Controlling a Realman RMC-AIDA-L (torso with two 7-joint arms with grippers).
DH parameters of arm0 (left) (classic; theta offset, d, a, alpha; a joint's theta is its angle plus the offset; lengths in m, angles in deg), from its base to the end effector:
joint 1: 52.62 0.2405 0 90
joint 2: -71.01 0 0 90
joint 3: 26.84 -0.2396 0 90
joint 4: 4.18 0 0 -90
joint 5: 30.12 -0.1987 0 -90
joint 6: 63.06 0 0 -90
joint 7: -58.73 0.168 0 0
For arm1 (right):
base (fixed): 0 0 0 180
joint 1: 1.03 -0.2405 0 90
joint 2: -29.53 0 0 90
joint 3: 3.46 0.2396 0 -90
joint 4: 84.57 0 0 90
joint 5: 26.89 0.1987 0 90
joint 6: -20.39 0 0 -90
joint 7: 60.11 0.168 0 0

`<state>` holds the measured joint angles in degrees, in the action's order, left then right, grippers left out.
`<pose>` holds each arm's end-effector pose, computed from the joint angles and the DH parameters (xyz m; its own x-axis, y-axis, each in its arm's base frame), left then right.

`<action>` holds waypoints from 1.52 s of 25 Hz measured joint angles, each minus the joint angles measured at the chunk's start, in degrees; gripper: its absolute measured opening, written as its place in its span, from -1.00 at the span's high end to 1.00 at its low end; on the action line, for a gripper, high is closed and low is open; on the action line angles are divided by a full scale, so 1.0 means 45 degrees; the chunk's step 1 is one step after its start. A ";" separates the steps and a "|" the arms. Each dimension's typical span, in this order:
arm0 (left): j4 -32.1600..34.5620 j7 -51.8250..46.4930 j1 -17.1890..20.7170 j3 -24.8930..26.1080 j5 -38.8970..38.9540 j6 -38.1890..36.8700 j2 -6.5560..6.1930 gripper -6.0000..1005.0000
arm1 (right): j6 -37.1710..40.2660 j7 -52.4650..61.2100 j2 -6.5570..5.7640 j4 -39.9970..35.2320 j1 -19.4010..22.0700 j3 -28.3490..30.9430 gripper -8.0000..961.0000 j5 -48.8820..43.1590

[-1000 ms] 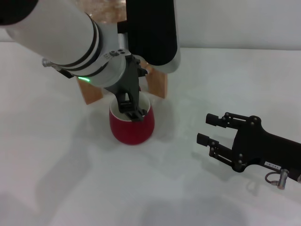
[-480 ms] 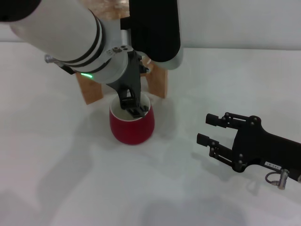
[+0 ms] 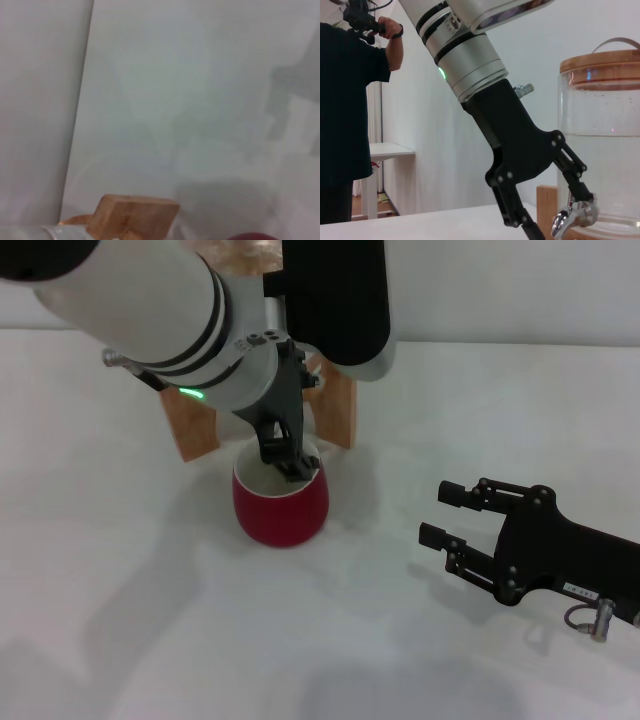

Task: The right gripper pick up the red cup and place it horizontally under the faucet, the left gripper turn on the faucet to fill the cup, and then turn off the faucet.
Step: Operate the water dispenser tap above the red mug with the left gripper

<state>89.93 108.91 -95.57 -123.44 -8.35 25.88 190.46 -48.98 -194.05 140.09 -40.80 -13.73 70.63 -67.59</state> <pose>-0.0727 0.3462 -0.0218 0.8587 -0.0727 -0.5073 -0.2866 -0.8887 -0.3578 0.2053 0.2782 -0.0403 0.7453 0.0360 -0.6657 -0.2666 -0.8991 -0.3471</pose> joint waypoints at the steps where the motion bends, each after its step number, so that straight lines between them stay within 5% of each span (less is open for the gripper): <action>1: 0.0000 0.0000 -0.0005 0.0000 -0.0028 -0.0032 -0.0001 -0.77 | 0.0001 0.0000 0.0000 0.0000 0.0002 0.0000 0.02 0.0000; 38: -0.0356 -0.0173 -0.0104 -0.0298 -0.0597 -0.0546 -0.0002 -0.77 | 0.0079 0.0000 -0.0021 0.0000 0.0012 0.0000 0.02 0.0001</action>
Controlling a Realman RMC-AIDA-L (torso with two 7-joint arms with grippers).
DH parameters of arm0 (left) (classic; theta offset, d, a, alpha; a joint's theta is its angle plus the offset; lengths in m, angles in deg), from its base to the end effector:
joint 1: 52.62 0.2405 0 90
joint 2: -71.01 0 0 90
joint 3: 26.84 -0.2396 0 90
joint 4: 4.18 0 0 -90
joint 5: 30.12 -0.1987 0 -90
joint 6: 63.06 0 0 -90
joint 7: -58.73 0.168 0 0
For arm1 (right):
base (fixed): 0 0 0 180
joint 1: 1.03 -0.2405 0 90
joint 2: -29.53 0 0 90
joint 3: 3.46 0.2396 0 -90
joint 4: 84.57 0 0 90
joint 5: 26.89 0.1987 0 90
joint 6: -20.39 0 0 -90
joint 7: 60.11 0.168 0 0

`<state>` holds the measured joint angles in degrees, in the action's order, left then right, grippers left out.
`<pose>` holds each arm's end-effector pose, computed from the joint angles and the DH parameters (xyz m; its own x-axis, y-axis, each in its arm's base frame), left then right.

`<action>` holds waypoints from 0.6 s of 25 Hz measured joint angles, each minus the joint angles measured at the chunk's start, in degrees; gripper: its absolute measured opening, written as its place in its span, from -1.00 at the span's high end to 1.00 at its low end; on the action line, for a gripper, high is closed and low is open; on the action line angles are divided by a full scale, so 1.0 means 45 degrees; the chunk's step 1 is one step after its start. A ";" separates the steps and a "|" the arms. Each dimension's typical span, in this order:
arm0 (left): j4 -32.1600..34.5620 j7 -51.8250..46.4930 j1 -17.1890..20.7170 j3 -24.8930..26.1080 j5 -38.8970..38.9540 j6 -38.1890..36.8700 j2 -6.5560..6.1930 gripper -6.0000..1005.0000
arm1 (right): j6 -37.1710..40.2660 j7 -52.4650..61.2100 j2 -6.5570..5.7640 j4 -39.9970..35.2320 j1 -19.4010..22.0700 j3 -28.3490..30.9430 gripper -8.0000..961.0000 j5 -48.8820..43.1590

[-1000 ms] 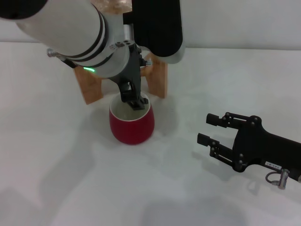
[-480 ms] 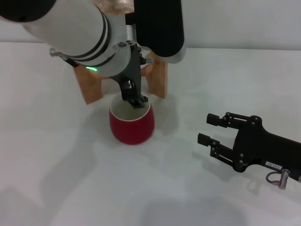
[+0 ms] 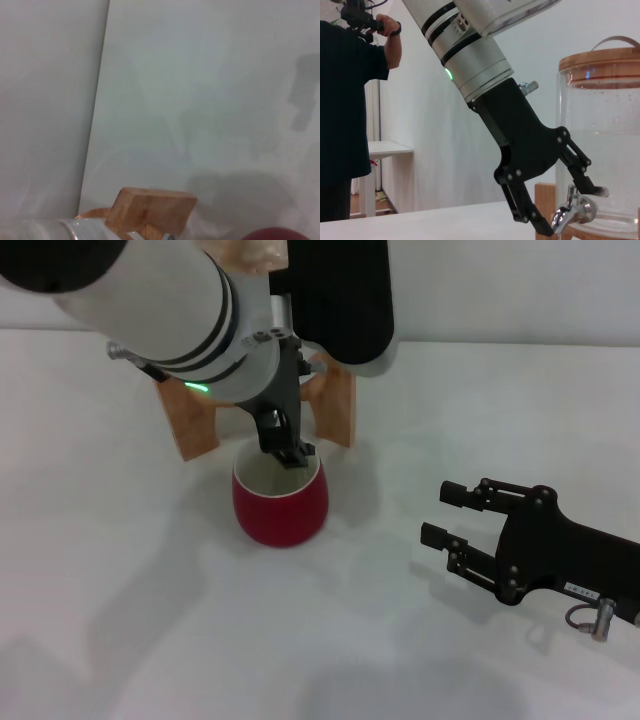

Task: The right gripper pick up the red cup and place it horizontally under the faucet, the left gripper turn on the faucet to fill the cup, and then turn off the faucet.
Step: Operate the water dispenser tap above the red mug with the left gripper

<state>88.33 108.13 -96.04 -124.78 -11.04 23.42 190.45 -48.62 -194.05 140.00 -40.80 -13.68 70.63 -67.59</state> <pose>-0.0742 0.3540 -0.0238 0.8455 -0.0663 -0.5298 -0.3095 -0.8694 -0.3851 0.2067 0.2788 -0.0401 0.7490 0.0337 -0.6617 -0.2696 -0.8968 -0.3508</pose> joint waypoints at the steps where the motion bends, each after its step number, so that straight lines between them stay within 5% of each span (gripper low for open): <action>1: 0.0035 0.0000 0.0013 -0.0058 -0.0008 -0.0009 0.0000 -0.77 | 0.0002 0.0000 0.0001 0.0000 0.0000 0.0000 0.02 0.0000; 15: 0.1778 0.0025 0.0868 -0.0522 0.0490 0.0059 0.0020 -0.77 | -0.0165 0.0000 -0.0014 -0.0155 0.0000 0.0156 0.02 0.0031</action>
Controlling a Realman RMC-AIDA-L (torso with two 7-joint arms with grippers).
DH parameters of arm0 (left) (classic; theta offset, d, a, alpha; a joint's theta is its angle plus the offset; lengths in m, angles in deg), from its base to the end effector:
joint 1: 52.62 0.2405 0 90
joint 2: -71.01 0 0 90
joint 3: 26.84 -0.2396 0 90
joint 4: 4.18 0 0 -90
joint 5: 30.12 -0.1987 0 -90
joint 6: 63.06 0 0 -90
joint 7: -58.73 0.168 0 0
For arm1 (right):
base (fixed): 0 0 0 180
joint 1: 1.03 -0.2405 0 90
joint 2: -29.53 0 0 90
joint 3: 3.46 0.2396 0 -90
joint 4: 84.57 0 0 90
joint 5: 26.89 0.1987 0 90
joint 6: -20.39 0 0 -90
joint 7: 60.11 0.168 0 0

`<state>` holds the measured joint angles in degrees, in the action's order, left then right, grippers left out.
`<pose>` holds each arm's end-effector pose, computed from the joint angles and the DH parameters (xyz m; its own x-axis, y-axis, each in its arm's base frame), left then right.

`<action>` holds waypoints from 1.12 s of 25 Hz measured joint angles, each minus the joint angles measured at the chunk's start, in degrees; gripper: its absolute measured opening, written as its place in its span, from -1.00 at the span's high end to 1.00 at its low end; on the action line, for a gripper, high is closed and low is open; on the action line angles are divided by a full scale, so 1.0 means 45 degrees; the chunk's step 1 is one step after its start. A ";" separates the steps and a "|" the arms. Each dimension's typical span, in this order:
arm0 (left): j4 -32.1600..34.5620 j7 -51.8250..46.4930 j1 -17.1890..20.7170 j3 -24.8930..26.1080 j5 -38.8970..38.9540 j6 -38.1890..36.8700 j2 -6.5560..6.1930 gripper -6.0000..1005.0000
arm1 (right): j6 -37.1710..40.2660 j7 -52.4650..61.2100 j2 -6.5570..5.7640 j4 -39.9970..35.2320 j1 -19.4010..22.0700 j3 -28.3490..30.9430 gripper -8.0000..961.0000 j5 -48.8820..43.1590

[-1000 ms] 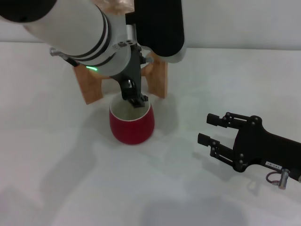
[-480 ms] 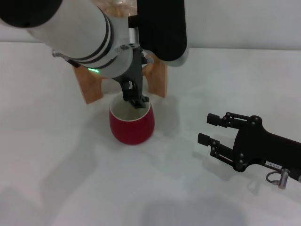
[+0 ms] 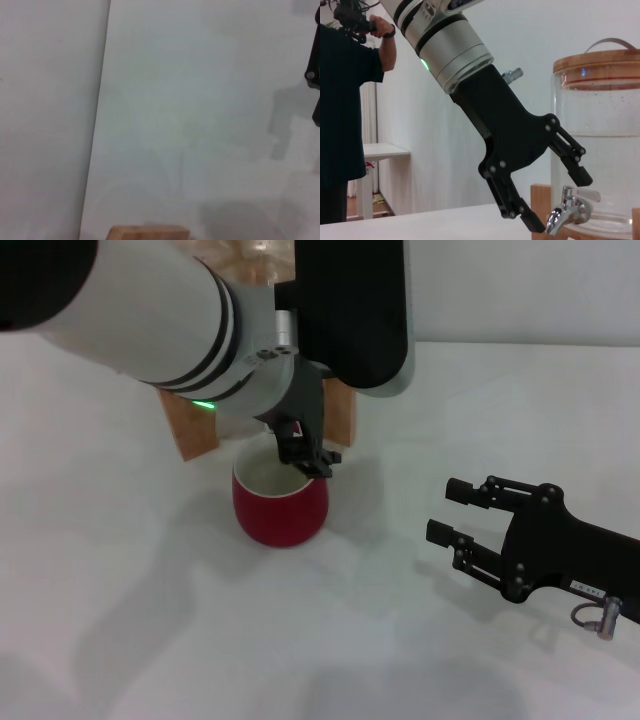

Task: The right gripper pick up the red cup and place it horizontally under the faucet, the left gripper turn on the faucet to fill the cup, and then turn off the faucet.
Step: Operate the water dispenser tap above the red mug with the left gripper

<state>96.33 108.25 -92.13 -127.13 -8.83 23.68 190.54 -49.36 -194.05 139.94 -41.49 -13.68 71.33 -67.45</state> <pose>-0.0608 0.3335 -0.0230 0.8684 -0.1366 -0.4767 -0.3452 -0.8567 -0.3833 0.2091 0.2794 -0.0373 0.7446 0.0317 -0.6668 -0.2782 -0.8933 -0.3531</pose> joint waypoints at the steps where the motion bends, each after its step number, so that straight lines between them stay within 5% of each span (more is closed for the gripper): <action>1: 0.0000 -0.0006 0.0035 0.0000 -0.0034 0.0000 -0.0002 -0.77 | -0.0027 -0.0001 -0.0004 -0.0001 0.0000 0.0000 0.02 0.0000; 28: -0.1779 -0.0056 -0.0771 -0.0040 -0.0226 -0.0909 0.0001 -0.77 | -0.0104 0.0000 -0.0024 -0.0013 0.0158 0.0122 0.02 -0.0012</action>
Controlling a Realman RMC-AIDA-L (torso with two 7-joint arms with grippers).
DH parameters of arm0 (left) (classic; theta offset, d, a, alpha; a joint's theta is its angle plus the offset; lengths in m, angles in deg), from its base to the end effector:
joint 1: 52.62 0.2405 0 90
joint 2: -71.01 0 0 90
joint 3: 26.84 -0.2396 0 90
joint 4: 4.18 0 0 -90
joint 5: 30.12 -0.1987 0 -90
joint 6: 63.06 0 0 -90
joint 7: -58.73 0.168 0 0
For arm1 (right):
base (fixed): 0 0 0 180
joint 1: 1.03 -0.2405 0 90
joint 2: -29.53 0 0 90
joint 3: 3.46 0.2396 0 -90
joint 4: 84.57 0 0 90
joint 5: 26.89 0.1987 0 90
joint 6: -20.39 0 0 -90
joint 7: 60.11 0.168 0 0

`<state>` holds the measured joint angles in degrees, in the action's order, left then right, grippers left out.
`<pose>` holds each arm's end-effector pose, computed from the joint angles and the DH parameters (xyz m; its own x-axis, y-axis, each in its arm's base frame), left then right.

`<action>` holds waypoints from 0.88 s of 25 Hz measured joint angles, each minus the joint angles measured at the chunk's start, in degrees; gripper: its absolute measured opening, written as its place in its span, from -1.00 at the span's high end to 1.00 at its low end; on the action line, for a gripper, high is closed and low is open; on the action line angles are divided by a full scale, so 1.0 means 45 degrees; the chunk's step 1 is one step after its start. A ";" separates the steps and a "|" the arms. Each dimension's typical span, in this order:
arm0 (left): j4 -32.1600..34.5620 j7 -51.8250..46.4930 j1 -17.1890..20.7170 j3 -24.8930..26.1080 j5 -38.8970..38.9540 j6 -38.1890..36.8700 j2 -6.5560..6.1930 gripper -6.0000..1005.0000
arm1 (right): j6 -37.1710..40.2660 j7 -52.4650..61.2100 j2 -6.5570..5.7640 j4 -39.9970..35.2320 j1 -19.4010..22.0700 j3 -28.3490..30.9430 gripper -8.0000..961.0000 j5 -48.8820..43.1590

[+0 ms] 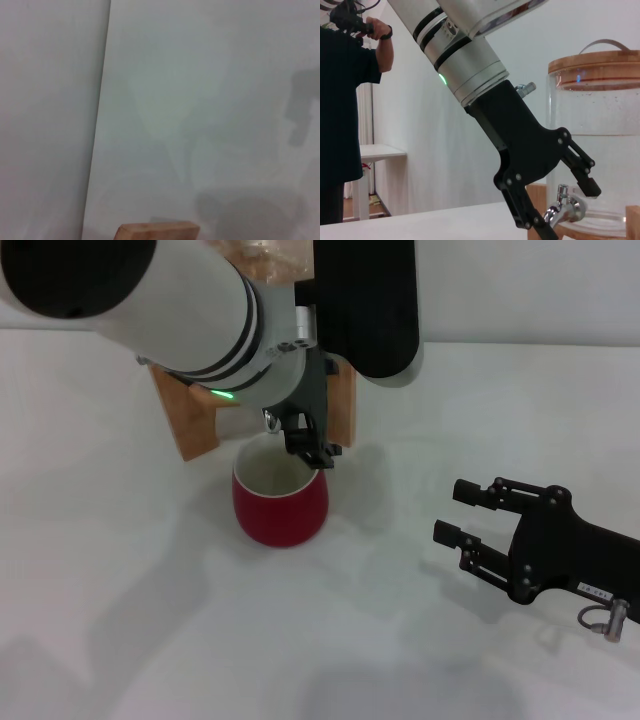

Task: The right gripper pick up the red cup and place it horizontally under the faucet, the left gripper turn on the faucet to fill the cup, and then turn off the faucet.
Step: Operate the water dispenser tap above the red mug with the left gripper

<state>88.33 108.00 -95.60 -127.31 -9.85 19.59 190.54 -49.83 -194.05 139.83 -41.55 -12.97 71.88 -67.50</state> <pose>-0.0655 0.3516 -0.0351 0.8569 -0.1190 -0.5015 -0.3430 -0.8579 -0.3825 0.2128 0.2775 -0.0346 0.7423 0.0279 -0.6695 -0.2888 -0.8883 -0.3571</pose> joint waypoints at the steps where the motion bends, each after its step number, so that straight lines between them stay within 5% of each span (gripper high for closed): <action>1: -0.0003 -0.0005 0.0000 0.0000 -0.0010 -0.0003 0.0000 -0.77 | 0.0000 0.0000 0.0004 -0.0001 0.0000 0.0004 0.02 0.0000; 22: 0.0140 -0.0337 -0.0002 -0.0373 -0.0343 0.0047 -0.0001 -0.77 | -0.0127 0.0001 -0.0001 -0.0008 0.0160 0.0015 0.02 0.0001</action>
<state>88.96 106.48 -95.61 -128.99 -11.39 19.81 190.54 -50.40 -194.05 139.82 -41.59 -12.25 71.95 -67.50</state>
